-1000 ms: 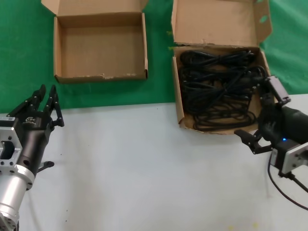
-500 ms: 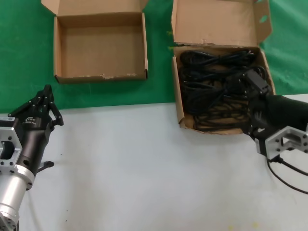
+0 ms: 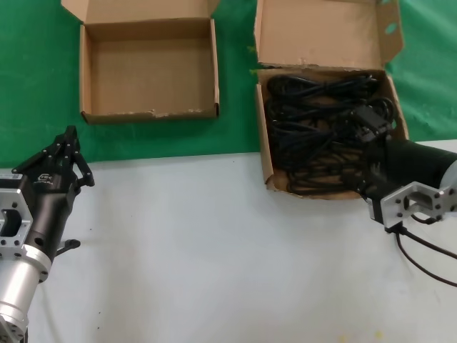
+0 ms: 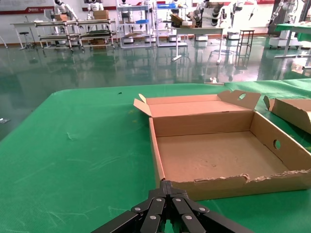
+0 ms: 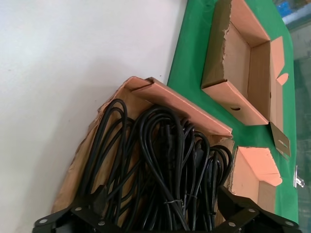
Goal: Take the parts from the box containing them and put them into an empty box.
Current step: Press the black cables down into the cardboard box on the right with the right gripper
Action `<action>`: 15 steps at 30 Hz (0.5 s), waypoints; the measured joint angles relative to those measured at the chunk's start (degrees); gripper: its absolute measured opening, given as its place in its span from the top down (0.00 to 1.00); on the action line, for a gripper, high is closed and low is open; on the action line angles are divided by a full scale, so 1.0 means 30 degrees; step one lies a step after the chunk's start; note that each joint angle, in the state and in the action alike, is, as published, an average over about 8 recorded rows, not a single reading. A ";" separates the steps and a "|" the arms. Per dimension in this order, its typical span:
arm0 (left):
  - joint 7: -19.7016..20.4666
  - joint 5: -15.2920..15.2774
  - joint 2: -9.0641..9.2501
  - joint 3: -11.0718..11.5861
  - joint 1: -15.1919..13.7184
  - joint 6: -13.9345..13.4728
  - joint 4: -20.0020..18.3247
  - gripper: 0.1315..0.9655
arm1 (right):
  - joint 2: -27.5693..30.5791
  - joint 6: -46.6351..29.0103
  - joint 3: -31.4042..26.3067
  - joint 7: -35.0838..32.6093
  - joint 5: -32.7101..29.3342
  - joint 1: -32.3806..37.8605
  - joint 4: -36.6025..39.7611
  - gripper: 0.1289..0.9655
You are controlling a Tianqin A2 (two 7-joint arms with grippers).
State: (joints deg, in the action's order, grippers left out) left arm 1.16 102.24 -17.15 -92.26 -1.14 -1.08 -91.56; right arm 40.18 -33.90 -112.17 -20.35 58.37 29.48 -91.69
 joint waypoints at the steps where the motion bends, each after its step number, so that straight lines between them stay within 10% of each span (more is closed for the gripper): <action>1: 0.0000 0.0000 0.0000 0.0000 0.0000 0.0000 0.0000 0.98 | -0.0084 0.0044 0.0006 -0.0035 0.0000 0.0016 0.0087 0.16; 15: 0.0000 -0.0001 0.0000 0.0000 0.0000 0.0000 0.0000 0.98 | -0.0787 0.0423 0.0192 -0.0203 -0.0207 0.0002 0.0919 0.42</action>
State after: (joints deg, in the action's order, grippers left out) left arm 1.16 102.23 -17.15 -92.26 -1.14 -1.08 -91.56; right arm 37.82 -32.63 -111.59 -20.95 57.75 29.48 -88.93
